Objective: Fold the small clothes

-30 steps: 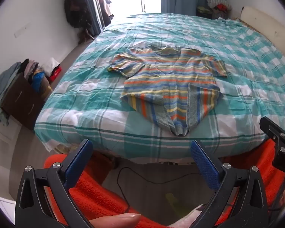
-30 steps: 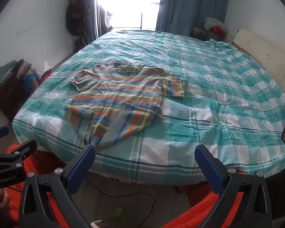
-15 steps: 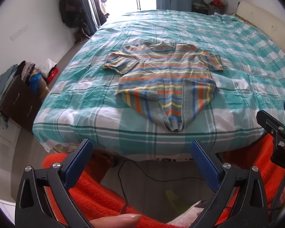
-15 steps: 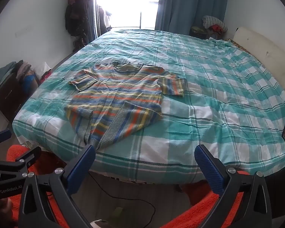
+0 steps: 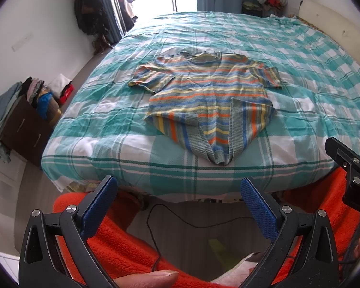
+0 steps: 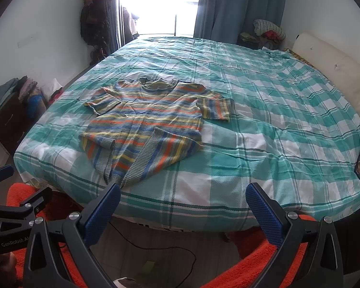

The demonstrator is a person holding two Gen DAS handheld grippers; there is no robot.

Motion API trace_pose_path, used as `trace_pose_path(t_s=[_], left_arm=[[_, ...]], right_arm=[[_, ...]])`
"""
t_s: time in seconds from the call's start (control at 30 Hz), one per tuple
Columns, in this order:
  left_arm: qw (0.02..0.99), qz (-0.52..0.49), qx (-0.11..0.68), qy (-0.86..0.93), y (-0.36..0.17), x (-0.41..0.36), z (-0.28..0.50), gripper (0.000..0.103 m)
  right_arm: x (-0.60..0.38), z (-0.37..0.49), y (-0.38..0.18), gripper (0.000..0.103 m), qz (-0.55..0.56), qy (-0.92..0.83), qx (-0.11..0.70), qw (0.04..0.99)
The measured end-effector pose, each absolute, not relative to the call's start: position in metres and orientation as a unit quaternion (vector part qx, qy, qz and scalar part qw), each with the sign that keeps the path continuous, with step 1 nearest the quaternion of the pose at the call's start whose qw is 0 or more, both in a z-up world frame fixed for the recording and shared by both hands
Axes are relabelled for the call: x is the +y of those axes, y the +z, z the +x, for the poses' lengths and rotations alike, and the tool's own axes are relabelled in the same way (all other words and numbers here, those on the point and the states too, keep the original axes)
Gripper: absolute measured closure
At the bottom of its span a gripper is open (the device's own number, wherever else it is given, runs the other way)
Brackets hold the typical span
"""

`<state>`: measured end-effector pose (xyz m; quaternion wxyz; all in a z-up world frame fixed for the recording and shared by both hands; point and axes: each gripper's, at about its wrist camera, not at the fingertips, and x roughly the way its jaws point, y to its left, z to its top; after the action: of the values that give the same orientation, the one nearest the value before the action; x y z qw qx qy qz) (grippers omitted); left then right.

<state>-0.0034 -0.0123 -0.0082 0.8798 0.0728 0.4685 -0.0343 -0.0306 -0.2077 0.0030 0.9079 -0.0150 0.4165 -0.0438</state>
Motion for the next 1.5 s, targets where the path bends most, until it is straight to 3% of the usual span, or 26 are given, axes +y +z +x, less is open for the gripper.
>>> trace_pose_path(t_s=[1.5], left_arm=[[0.877,0.079,0.472,-0.032,-0.0125,-0.0126,-0.0071,0.000]], right_arm=[[-0.2056,-0.0333,0.0029,0.000,-0.018,-0.045,0.421,0.906]])
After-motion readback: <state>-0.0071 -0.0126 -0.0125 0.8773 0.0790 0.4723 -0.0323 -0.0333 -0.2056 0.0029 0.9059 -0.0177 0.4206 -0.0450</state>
